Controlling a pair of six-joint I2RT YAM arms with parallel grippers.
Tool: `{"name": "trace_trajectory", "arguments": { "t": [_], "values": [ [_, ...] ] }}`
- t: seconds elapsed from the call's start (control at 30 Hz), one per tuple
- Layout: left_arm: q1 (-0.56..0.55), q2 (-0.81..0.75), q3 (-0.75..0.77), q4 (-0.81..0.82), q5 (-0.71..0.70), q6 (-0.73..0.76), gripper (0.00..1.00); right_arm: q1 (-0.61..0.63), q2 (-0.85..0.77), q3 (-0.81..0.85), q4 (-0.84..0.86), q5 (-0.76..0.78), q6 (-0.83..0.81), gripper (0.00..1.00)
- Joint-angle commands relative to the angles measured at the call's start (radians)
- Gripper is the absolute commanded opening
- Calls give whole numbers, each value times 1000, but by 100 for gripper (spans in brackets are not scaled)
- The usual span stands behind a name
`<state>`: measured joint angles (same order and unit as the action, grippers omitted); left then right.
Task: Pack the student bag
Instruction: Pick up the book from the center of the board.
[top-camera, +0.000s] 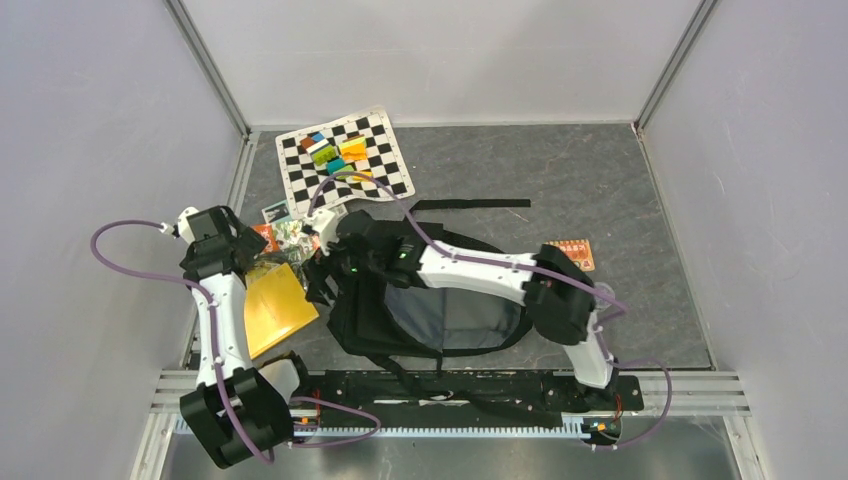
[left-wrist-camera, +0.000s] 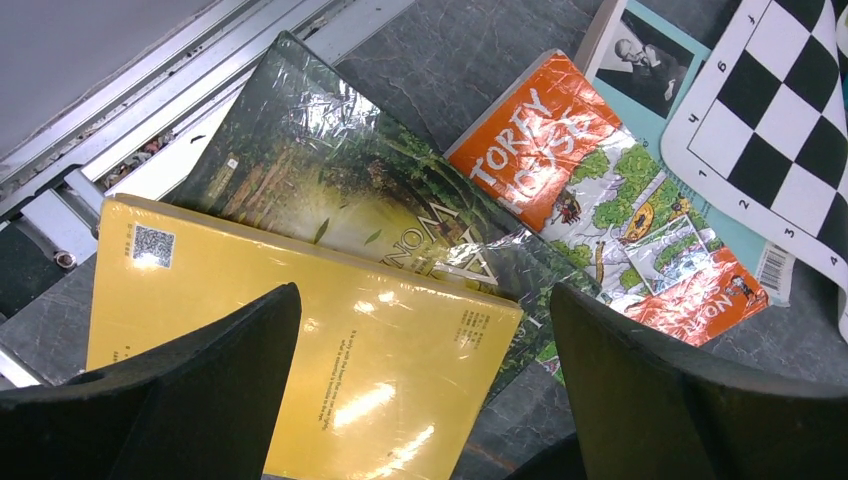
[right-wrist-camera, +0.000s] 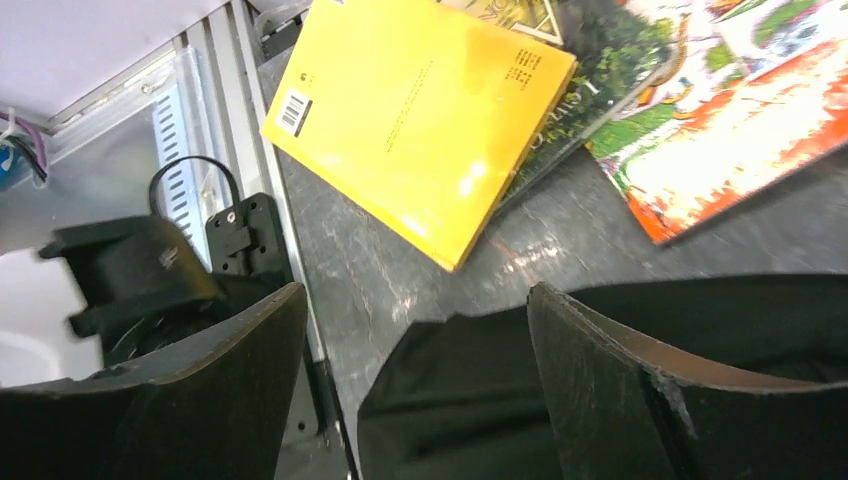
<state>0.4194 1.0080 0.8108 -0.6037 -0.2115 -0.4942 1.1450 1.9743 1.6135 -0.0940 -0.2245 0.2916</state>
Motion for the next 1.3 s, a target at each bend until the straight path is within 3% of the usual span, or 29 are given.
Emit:
{"name": "trace_trajectory", "arguments": {
  "t": [0.0, 0.4, 0.6, 1.17, 1.27],
  "values": [
    [8, 14, 1, 56, 0, 44, 100, 7, 159, 170, 20, -89, 59, 85],
    [8, 0, -27, 78, 83, 24, 100, 7, 446, 383, 0, -65, 152, 72],
    [9, 3, -27, 85, 99, 22, 100, 7, 474, 380, -26, -15, 150, 72],
    [8, 7, -28, 93, 109, 20, 100, 13, 549, 382, 65, -152, 252, 61],
    [8, 6, -28, 93, 106, 21, 100, 13, 560, 381, 69, -144, 276, 56]
  ]
}}
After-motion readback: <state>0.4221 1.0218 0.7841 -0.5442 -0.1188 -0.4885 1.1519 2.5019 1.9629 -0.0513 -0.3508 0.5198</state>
